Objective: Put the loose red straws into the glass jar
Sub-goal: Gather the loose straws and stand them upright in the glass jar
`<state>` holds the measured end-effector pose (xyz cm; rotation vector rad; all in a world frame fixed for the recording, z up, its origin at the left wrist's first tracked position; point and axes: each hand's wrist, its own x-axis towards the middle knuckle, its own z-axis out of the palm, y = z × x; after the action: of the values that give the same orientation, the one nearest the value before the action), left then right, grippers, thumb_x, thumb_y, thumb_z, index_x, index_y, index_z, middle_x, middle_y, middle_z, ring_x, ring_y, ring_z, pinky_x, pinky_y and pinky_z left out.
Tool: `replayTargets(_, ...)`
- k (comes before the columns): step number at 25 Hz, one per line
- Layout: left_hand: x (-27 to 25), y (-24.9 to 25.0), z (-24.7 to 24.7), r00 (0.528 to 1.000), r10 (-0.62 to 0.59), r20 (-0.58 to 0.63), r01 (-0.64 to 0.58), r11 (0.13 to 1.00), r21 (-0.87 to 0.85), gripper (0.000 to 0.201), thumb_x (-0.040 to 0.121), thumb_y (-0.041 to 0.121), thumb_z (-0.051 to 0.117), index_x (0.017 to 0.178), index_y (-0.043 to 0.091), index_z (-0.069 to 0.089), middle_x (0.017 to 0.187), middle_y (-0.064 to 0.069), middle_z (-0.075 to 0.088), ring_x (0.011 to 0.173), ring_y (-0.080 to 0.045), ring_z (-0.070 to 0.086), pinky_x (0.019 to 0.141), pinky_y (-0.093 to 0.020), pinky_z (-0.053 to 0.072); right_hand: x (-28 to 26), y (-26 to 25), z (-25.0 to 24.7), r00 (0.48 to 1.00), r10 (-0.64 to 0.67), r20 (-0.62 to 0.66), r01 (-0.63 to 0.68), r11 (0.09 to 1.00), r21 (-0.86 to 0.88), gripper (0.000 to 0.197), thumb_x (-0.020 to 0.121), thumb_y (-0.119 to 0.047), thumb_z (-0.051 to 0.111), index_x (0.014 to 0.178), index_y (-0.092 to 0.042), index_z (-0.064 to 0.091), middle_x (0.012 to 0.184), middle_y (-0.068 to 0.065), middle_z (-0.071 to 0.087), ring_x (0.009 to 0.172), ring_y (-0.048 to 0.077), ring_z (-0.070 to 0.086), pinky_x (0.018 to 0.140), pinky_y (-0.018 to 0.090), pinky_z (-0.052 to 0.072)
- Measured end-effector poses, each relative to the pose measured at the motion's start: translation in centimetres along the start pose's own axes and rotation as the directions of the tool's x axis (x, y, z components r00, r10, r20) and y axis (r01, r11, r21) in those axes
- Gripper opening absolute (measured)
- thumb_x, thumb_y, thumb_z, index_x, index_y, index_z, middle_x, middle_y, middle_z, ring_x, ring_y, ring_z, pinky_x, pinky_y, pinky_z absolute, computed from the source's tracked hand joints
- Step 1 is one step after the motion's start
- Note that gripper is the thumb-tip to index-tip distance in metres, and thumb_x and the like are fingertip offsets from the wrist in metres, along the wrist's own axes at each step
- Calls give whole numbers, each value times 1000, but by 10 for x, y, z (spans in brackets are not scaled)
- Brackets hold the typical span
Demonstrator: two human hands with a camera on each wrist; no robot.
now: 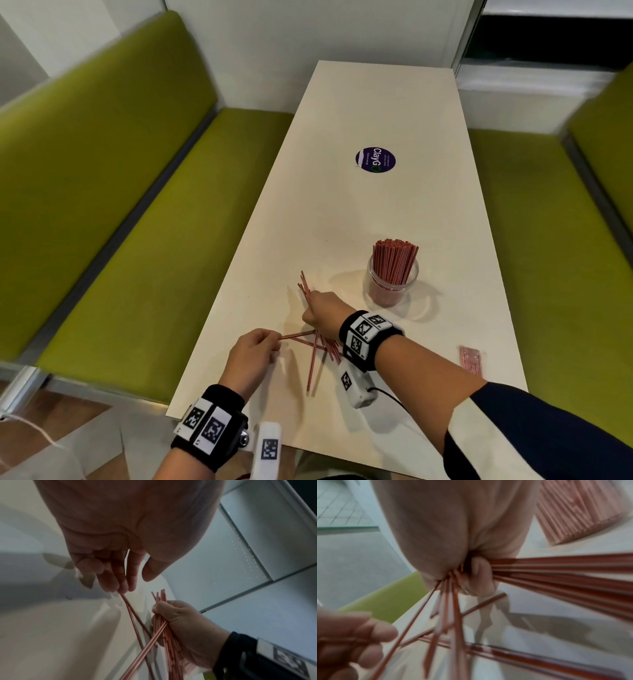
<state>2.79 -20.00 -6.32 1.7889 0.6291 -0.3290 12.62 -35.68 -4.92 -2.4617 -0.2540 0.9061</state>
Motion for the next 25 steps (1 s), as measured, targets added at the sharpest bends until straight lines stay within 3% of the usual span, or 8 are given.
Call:
replayTargets(4,-4,2,9,986,168,18,-165,932,324,8,92,23,62,93,19,70,88,4,70,83,-15,64,75,-26,49,-5,14,-6,997,-52,-60,59,991,122,11,91,-11,46,81,-11,41,75,3,47,62,17,42,52,28,31)
replayTargets(6,0,12,13,948,311,70,-304,815,492,14,90,22,64,103,22,69,98,5,66,91,-12,59,79,-23,44,-10,19,-10,992,-96,-79,111,973,201,12,86,-8,43,76,-14,37,67,0,40,58,16,34,54,31,31)
replayTargets(8,8,19,16,918,356,176,-381,664,643,28,87,30,66,114,27,66,110,5,59,104,-14,54,87,-27,45,-14,25,-14,988,-135,-77,151,951,272,17,86,-8,40,73,-17,33,64,-2,34,56,14,30,53,33,28)
replayTargets(11,20,29,24,917,292,271,-384,461,800,36,81,42,68,114,29,62,115,6,56,111,-18,52,90,-36,48,-24,33,-16,988,-120,-94,145,929,341,21,97,-16,41,77,-17,34,68,-2,34,58,13,30,54,31,29)
replayTargets(14,22,38,35,911,241,334,-382,190,905,34,88,45,61,113,22,58,118,-1,56,113,-24,51,90,-40,45,-33,45,-11,986,-89,-139,135,916,378,25,101,-22,41,77,-18,36,70,-2,36,60,13,32,55,31,30)
replayTargets(19,9,39,52,913,137,385,-360,-179,916,30,98,16,43,126,10,51,126,-8,57,117,-27,55,90,-39,42,-47,60,-9,977,-76,-198,159,881,445,28,101,-25,43,74,-21,36,69,-3,38,61,12,35,61,33,33)
replayTargets(22,2,39,61,901,106,421,-376,-296,878,32,98,12,38,128,8,47,128,-10,58,117,-28,56,88,-39,41,-54,68,-8,974,-77,-213,167,878,449,26,99,-32,43,77,-19,38,73,0,41,65,14,37,64,36,35)
replayTargets(25,4,40,62,892,104,441,-395,-296,870,31,98,13,39,127,10,48,126,-8,59,114,-27,59,86,-38,41,-61,73,-11,971,-82,-226,181,866,465,24,100,-32,43,82,-17,41,76,1,42,68,15,39,66,36,37)
